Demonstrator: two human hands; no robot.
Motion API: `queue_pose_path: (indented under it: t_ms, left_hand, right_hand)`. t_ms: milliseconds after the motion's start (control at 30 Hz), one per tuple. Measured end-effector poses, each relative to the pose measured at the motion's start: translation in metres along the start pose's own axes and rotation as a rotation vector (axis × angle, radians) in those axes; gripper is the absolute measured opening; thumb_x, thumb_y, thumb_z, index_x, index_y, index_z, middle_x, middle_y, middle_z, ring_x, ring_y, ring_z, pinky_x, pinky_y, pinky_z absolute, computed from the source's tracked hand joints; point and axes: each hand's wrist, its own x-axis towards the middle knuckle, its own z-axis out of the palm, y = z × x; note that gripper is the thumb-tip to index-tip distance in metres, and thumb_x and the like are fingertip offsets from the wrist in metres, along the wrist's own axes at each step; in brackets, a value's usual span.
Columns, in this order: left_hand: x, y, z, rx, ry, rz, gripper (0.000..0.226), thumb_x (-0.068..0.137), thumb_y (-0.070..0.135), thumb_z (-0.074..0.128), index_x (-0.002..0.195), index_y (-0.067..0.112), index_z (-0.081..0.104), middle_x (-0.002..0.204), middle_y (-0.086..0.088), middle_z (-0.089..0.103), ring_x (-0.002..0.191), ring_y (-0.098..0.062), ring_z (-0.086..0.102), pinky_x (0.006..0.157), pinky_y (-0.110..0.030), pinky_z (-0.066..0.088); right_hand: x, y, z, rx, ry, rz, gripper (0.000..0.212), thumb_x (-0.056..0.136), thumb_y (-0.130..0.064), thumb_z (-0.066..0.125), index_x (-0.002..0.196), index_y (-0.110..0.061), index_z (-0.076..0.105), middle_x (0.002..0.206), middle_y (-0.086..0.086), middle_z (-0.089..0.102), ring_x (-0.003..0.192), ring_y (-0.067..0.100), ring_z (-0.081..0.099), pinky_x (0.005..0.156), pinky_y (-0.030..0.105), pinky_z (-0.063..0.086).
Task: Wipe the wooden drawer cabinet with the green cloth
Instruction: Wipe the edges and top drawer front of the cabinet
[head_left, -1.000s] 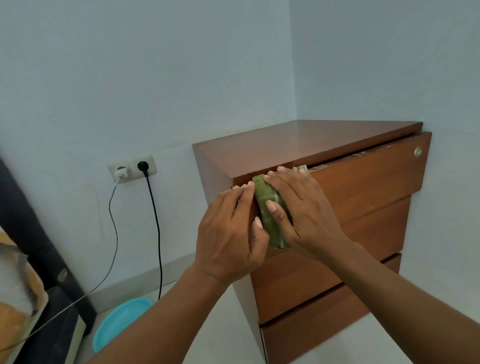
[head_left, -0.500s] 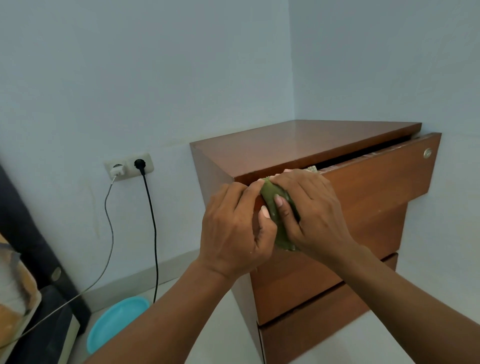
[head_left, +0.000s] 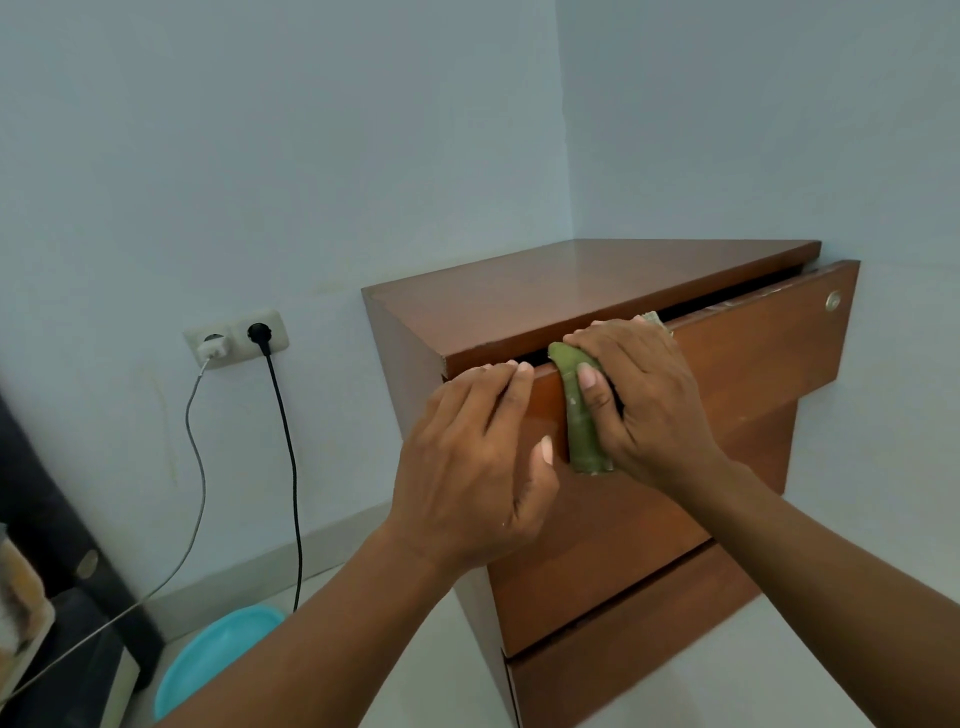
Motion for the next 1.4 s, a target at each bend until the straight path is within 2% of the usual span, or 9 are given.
queue_pose_path:
  t_ms: [233, 400, 567, 833, 1033, 1167, 1233, 1333, 1400]
  left_hand:
    - [0.023, 0.016, 0.002, 0.043, -0.158, -0.019, 0.063, 0.098, 0.047, 0.034, 0.137, 0.005, 0.059, 0.136, -0.014, 0.064, 0.127, -0.031, 0.06, 0.107, -0.047, 0.048]
    - [0.048, 0.03, 0.003, 0.104, -0.284, -0.033, 0.075, 0.097, 0.059, 0.017, 0.143, 0.013, 0.055, 0.142, -0.007, 0.061, 0.133, -0.025, 0.055, 0.112, -0.039, 0.036]
    - [0.083, 0.04, 0.018, 0.196, -0.407, 0.071, 0.086, 0.092, 0.066, 0.003, 0.15, 0.018, 0.045, 0.152, -0.004, 0.051, 0.144, -0.022, 0.042, 0.118, -0.038, 0.027]
    - [0.133, 0.053, 0.051, 0.257, -0.47, 0.202, 0.083, 0.094, 0.069, 0.003, 0.151, 0.023, 0.043, 0.158, -0.002, 0.043, 0.149, -0.022, 0.032, 0.122, -0.038, 0.019]
    - [0.154, 0.06, 0.065, 0.17, -0.509, 0.226, 0.084, 0.09, 0.071, 0.002, 0.155, 0.029, 0.035, 0.163, 0.006, 0.033, 0.152, -0.014, 0.022, 0.123, -0.034, 0.014]
    - [0.155, 0.059, 0.073, 0.094, -0.536, 0.2, 0.086, 0.089, 0.075, 0.005, 0.157, 0.029, 0.031, 0.164, 0.009, 0.029, 0.153, -0.009, 0.016, 0.125, -0.034, 0.014]
    - [0.155, 0.057, 0.076, 0.05, -0.55, 0.186, 0.086, 0.089, 0.076, 0.006, 0.158, 0.03, 0.027, 0.165, 0.012, 0.025, 0.153, -0.006, 0.011, 0.125, -0.031, 0.009]
    - [0.153, 0.054, 0.07, -0.088, -0.541, 0.146, 0.087, 0.089, 0.077, 0.006, 0.157, 0.03, 0.031, 0.165, 0.013, 0.024, 0.153, -0.002, 0.007, 0.124, -0.027, 0.005]
    - [0.149, 0.045, 0.056, -0.131, -0.539, 0.142, 0.087, 0.088, 0.077, 0.006, 0.156, 0.031, 0.033, 0.165, 0.014, 0.025, 0.153, -0.001, 0.008, 0.125, -0.029, 0.008]
  right_hand:
    - [-0.003, 0.033, -0.001, -0.011, 0.061, 0.037, 0.029, 0.102, -0.025, 0.046, 0.12, -0.013, 0.065, 0.114, 0.006, 0.068, 0.111, 0.021, 0.061, 0.104, 0.041, 0.043]
    - [-0.004, 0.06, -0.002, -0.015, 0.114, 0.066, 0.032, 0.102, -0.027, 0.042, 0.116, -0.012, 0.067, 0.11, 0.006, 0.068, 0.108, 0.021, 0.061, 0.102, 0.042, 0.044]
    - [-0.006, 0.091, -0.005, -0.044, 0.17, 0.11, 0.028, 0.101, -0.023, 0.044, 0.113, -0.012, 0.067, 0.108, 0.006, 0.068, 0.106, 0.019, 0.06, 0.103, 0.036, 0.043]
    - [-0.008, 0.167, -0.022, -0.094, 0.2, 0.197, 0.036, 0.103, -0.026, 0.037, 0.109, -0.009, 0.069, 0.106, 0.008, 0.069, 0.103, 0.023, 0.061, 0.099, 0.039, 0.048]
    - [-0.006, 0.228, -0.042, -0.107, 0.154, 0.419, 0.033, 0.105, -0.023, 0.037, 0.107, -0.007, 0.066, 0.103, 0.011, 0.067, 0.097, 0.027, 0.06, 0.092, 0.04, 0.049]
    - [-0.006, 0.258, -0.058, -0.126, 0.088, 0.525, 0.041, 0.104, -0.03, 0.033, 0.11, -0.012, 0.069, 0.106, 0.007, 0.066, 0.101, 0.023, 0.056, 0.085, 0.026, 0.039]
    - [-0.005, 0.26, -0.057, -0.14, 0.094, 0.529, 0.038, 0.103, -0.027, 0.036, 0.11, -0.013, 0.07, 0.108, 0.007, 0.066, 0.104, 0.022, 0.055, 0.087, 0.028, 0.042]
    - [0.008, 0.251, -0.055, -0.152, 0.189, 0.645, 0.032, 0.101, -0.02, 0.04, 0.101, -0.016, 0.072, 0.102, 0.005, 0.067, 0.1, 0.024, 0.058, 0.082, 0.03, 0.043]
    - [0.021, 0.242, -0.065, -0.077, 0.448, 0.973, 0.032, 0.1, -0.015, 0.037, 0.1, -0.013, 0.07, 0.102, 0.008, 0.07, 0.098, 0.027, 0.064, 0.08, 0.032, 0.045]
